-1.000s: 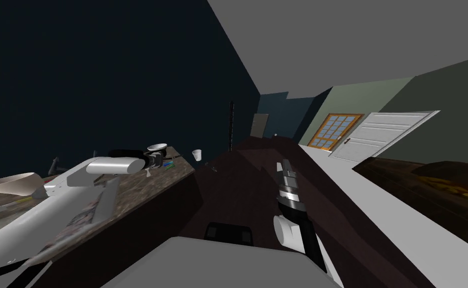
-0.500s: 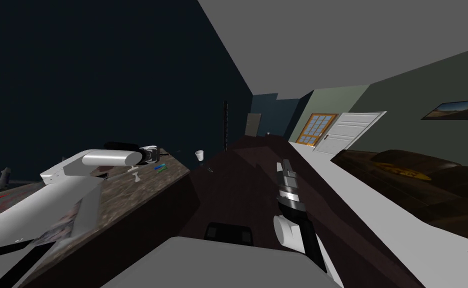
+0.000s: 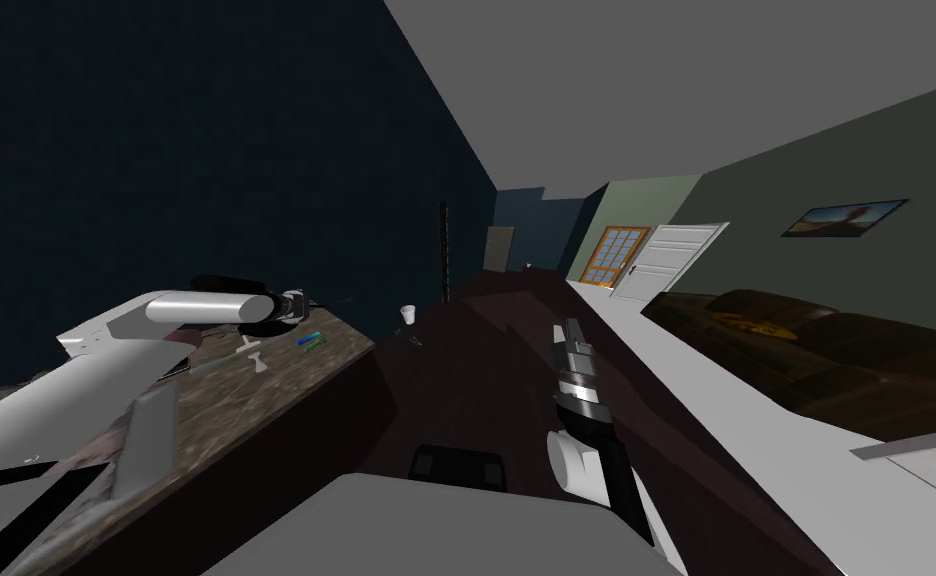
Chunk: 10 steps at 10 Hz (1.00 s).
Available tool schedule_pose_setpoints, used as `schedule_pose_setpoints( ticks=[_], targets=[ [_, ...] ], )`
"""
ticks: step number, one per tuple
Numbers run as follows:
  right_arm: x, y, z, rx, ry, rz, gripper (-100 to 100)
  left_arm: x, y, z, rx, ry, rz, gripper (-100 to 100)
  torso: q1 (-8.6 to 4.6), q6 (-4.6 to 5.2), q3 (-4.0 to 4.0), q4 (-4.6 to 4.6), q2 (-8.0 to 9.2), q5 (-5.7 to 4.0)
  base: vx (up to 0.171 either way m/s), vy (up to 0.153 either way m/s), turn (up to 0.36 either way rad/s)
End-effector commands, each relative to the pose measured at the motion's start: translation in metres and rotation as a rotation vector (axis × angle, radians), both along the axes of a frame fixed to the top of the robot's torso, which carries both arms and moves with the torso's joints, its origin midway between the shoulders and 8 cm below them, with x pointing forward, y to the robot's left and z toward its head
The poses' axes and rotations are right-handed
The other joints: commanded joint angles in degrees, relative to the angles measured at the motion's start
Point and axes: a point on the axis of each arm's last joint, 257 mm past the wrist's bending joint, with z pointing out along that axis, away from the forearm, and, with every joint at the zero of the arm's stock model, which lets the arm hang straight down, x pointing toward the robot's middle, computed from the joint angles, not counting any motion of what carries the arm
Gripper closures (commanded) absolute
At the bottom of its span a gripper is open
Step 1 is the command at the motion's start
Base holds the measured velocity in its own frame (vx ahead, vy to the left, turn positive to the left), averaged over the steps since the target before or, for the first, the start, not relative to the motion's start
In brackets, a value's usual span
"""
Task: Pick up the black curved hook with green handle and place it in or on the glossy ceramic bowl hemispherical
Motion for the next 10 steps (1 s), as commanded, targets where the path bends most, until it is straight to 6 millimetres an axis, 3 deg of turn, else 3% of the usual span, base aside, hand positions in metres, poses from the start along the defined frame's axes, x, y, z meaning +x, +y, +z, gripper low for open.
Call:
schedule_pose_setpoints(
  ticks=[1,2,3,4,5,6,7,10],
  targets=[
    [0.000,0.000,0.000,0.000,0.000,0.000,0,-0.001,0.010,0.000,-0.011,0.002,0.023,100,0.00,0.00,0.00,0.00,0.00,0.00,-0.022,0.046,-0.096],
    [0.000,0.000,0.000,0.000,0.000,0.000,0,0.001,0.017,0.012,-0.008,-0.008,0.034,100,0.03,-0.08,-0.01,-0.01,-0.01,0.05,-0.022,0.053,-0.152],
    [0.000,0.000,0.000,0.000,0.000,0.000,0,-0.004,0.025,0.005,-0.021,0.004,0.055,100,0.07,0.00,-0.01,0.00,-0.03,0.03,-0.010,0.051,-0.110],
    [0.000,0.000,0.000,0.000,0.000,0.000,0,-0.003,0.031,0.016,-0.019,-0.004,0.066,100,0.09,-0.10,-0.03,-0.01,-0.05,0.08,-0.016,0.059,-0.132],
    [0.000,0.000,0.000,0.000,0.000,0.000,0,-0.009,0.039,0.008,-0.033,0.008,0.088,100,0.11,-0.01,-0.02,0.01,-0.06,0.04,-0.013,0.064,-0.098],
    [0.000,0.000,0.000,0.000,0.000,0.000,0,-0.010,0.047,0.017,-0.035,0.004,0.104,100,0.16,-0.13,-0.02,-0.01,-0.05,0.12,-0.005,0.081,-0.105],
    [0.000,0.000,0.000,0.000,0.000,0.000,0,-0.016,0.054,0.010,-0.048,0.015,0.125,100,0.24,-0.07,-0.02,0.01,-0.07,0.10,-0.006,0.072,-0.085],
    [0.000,0.000,0.000,0.000,0.000,0.000,0,-0.026,0.074,0.017,-0.066,0.023,0.178,100,0.26,-0.16,-0.01,0.00,-0.03,0.18,-0.009,0.081,-0.100]
  ],
)
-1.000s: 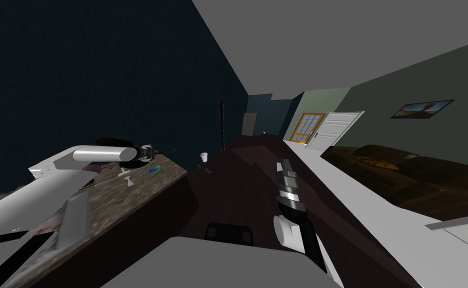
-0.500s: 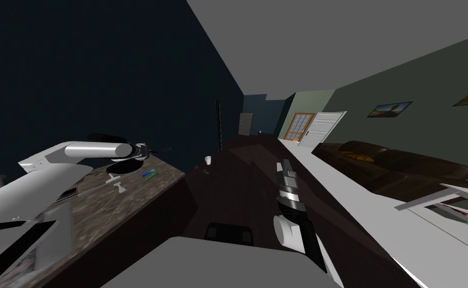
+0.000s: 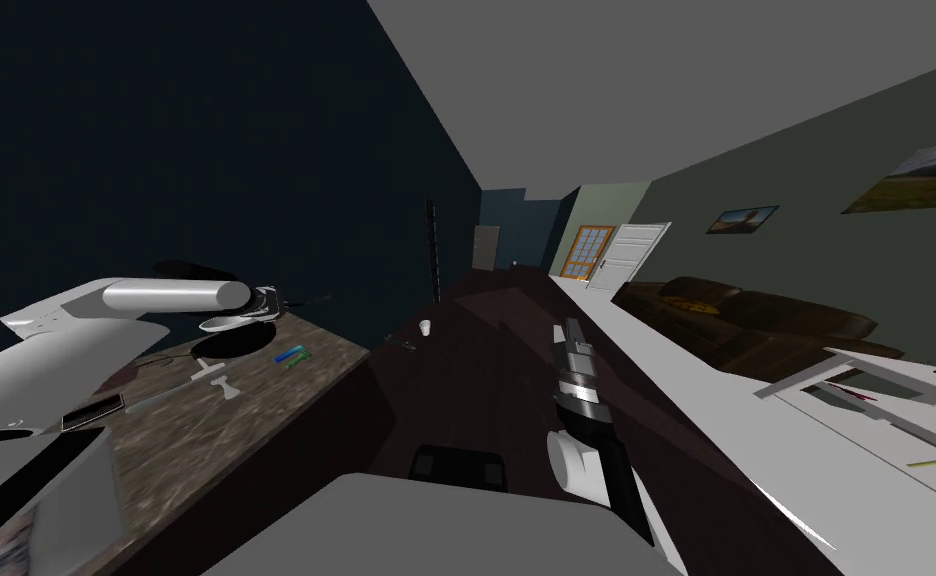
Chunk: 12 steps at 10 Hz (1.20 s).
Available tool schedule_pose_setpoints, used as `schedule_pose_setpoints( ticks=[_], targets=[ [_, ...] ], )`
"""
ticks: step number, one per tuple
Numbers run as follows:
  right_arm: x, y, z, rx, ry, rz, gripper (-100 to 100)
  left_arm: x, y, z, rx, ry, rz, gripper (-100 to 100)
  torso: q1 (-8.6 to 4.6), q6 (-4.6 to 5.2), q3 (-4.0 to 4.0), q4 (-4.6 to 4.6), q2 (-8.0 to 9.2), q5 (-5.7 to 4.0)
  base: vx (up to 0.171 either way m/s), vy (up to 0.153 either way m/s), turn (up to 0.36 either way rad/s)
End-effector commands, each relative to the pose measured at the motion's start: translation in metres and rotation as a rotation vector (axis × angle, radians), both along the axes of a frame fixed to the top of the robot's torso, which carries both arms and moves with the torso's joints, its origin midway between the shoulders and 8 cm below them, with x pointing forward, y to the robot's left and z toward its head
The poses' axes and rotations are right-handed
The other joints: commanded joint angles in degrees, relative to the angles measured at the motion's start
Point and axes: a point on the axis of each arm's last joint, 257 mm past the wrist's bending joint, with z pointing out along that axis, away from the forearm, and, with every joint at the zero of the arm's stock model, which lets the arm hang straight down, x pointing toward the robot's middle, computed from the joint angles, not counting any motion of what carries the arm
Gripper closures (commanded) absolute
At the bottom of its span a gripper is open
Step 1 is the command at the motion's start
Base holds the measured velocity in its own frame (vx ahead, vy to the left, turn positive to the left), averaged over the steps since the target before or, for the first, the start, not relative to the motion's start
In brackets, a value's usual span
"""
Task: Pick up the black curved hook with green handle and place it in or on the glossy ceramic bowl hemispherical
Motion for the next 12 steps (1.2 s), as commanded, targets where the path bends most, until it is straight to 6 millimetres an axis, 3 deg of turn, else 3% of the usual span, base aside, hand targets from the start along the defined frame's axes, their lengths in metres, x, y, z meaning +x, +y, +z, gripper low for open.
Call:
schedule_pose_setpoints(
  ticks=[1,2,5,7,12],
  targets=[
    [0.000,0.000,0.000,0.000,0.000,0.000,0,-0.009,0.011,-0.005,-0.018,0.010,0.033,100,0.00,0.00,0.00,0.00,0.00,0.00,-0.001,0.076,-0.073],
    [0.000,0.000,0.000,0.000,0.000,0.000,0,-0.013,0.018,0.000,-0.023,0.013,0.052,100,-0.02,-0.06,-0.01,-0.01,-0.01,0.04,-0.014,0.103,-0.086],
    [0.000,0.000,0.000,0.000,0.000,0.000,0,-0.031,0.036,-0.011,-0.056,0.035,0.113,100,0.16,-0.06,-0.03,0.00,-0.06,0.04,0.010,0.103,-0.069],
    [0.000,0.000,0.000,0.000,0.000,0.000,0,-0.053,0.054,-0.016,-0.088,0.060,0.181,100,0.14,-0.08,-0.01,-0.01,-0.02,0.10,0.000,0.116,-0.095],
    [0.000,0.000,0.000,0.000,0.000,0.000,0,-0.083,0.073,-0.030,-0.132,0.094,0.267,100,0.26,-0.11,0.01,0.02,-0.01,0.11,0.008,0.118,-0.046]
  ],
)
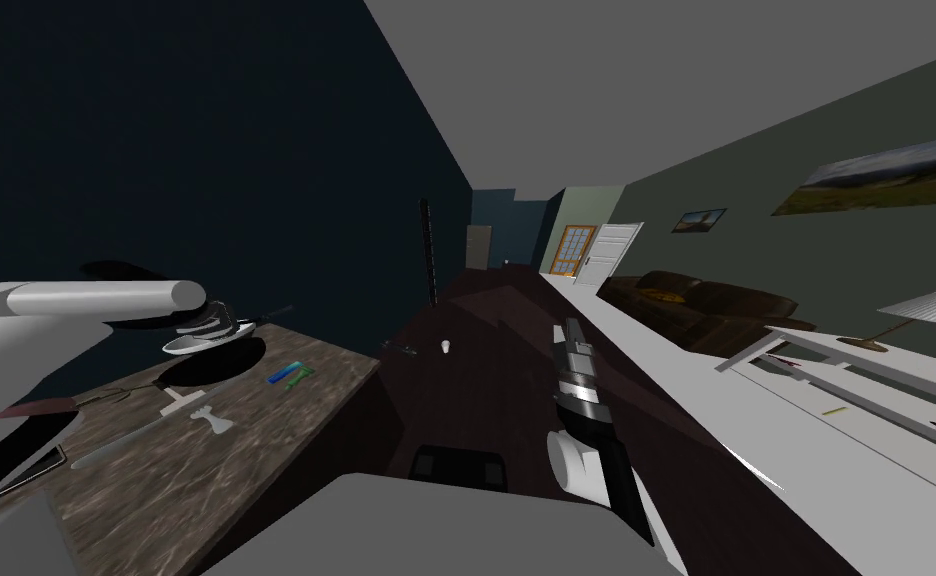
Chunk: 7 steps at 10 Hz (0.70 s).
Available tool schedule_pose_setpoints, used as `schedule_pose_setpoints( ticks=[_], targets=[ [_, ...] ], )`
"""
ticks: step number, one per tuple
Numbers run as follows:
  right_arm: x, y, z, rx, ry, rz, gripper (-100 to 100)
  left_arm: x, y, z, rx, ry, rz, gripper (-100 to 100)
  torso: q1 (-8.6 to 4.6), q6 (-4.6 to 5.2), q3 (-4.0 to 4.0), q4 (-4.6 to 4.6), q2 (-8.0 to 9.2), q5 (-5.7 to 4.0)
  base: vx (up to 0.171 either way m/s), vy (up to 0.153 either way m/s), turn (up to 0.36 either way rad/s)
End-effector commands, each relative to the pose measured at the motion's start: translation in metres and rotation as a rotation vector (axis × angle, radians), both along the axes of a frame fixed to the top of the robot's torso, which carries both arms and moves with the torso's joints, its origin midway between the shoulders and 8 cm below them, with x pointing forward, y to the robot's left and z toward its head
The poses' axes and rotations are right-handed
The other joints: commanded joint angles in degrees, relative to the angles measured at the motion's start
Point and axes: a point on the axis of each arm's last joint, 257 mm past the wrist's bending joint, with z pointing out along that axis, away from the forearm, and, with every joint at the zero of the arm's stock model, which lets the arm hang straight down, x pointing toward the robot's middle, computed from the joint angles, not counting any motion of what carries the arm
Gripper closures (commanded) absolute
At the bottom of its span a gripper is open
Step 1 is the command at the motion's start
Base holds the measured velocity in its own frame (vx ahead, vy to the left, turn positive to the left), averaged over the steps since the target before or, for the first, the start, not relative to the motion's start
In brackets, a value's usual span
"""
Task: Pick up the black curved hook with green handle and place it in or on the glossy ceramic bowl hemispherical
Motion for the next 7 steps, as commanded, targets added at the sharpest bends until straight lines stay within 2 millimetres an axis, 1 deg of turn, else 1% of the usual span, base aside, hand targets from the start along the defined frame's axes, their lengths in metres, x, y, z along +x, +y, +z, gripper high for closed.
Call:
schedule_pose_setpoints(
  ticks=[1,2,3,5,7],
  targets=[
    [0.000,0.000,0.000,0.000,0.000,0.000,0,-0.002,0.002,-0.002,-0.005,0.003,0.008,100,0.00,0.00,0.00,0.00,0.00,0.00,0.009,0.037,0.010],
    [0.000,0.000,0.000,0.000,0.000,0.000,0,-0.014,0.008,-0.007,-0.021,0.017,0.040,100,-0.24,0.03,-0.01,0.00,-0.01,-0.06,0.018,0.069,-0.044],
    [0.000,0.000,0.000,0.000,0.000,0.000,0,-0.029,0.015,-0.013,-0.041,0.034,0.078,100,-0.19,0.03,-0.02,0.00,-0.04,-0.08,0.031,0.150,-0.066],
    [0.000,0.000,0.000,0.000,0.000,0.000,0,-0.053,0.023,-0.024,-0.072,0.064,0.138,100,0.33,-0.04,-0.01,0.01,-0.04,0.00,0.013,0.228,-0.057],
    [0.000,0.000,0.000,0.000,0.000,0.000,0,-0.076,0.028,-0.035,-0.100,0.092,0.190,100,0.45,-0.14,0.04,0.03,0.06,0.09,0.014,0.185,-0.011]
  ],
)
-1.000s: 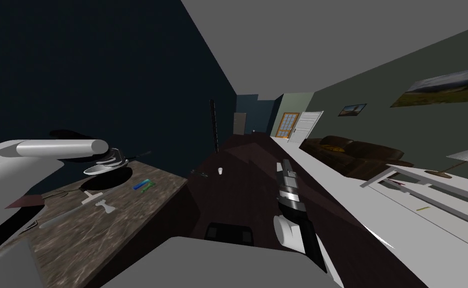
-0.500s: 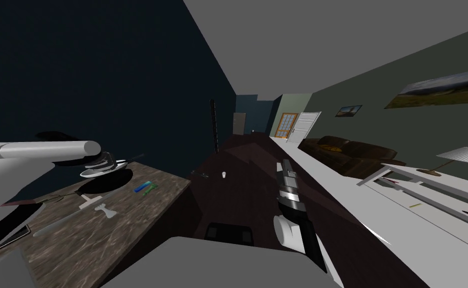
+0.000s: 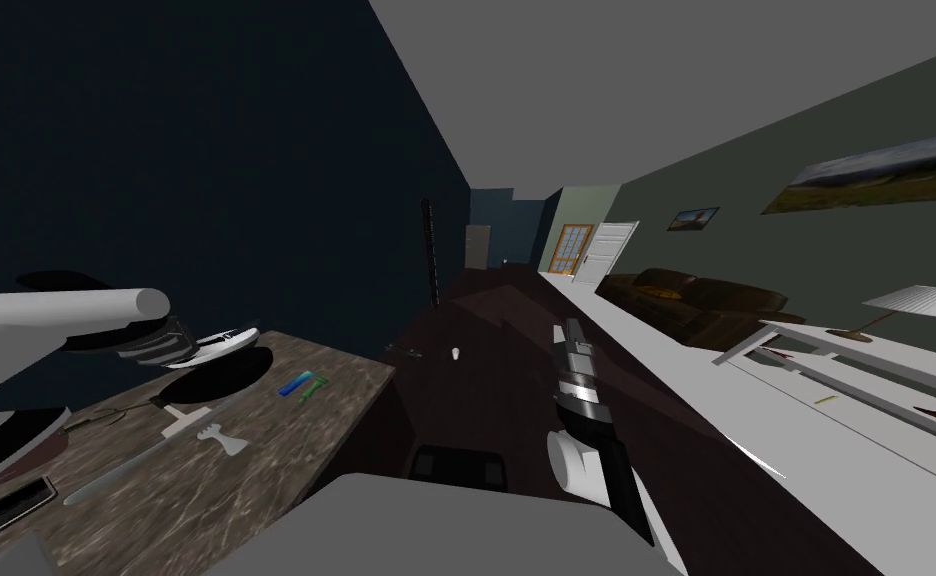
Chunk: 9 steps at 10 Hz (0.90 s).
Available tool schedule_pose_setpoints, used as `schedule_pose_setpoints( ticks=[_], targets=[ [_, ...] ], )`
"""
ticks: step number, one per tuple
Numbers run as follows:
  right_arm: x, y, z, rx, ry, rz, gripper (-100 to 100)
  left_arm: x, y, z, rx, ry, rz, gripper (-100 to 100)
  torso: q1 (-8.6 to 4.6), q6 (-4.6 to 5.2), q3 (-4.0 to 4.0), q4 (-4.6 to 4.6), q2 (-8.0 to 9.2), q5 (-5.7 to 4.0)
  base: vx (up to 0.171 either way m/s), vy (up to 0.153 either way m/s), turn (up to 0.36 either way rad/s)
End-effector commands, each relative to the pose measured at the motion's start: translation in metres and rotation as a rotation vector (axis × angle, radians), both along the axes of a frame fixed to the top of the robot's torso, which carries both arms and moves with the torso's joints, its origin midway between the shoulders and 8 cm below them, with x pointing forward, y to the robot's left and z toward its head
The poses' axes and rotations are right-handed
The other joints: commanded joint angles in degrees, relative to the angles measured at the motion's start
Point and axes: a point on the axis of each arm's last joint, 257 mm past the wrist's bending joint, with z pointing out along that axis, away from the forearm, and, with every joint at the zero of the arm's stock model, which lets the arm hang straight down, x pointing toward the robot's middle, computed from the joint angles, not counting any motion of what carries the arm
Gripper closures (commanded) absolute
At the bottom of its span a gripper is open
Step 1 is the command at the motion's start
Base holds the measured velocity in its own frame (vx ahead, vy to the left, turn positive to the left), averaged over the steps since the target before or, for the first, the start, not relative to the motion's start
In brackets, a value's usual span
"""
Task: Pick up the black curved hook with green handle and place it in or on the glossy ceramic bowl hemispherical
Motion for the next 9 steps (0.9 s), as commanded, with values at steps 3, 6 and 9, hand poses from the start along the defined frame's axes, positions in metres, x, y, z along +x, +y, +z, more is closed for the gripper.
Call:
schedule_pose_setpoints(
  ticks=[3,6,9],
  targets=[
    [0.000,0.000,0.000,0.000,0.000,0.000,0,-0.014,0.003,-0.008,-0.022,0.019,0.039,100,-0.49,0.08,-0.04,0.00,-0.07,-0.15,0.021,0.069,-0.003],
    [0.000,0.000,0.000,0.000,0.000,0.000,0,-0.019,0.004,-0.010,-0.028,0.025,0.049,-100,-0.79,0.13,-0.01,0.02,-0.04,-0.25,0.005,0.027,-0.002],
    [0.000,0.000,0.000,0.000,0.000,0.000,0,-0.018,0.003,-0.010,-0.028,0.025,0.049,-100,-0.94,0.13,0.00,0.02,-0.02,-0.29,0.000,0.000,0.000]
  ],
)
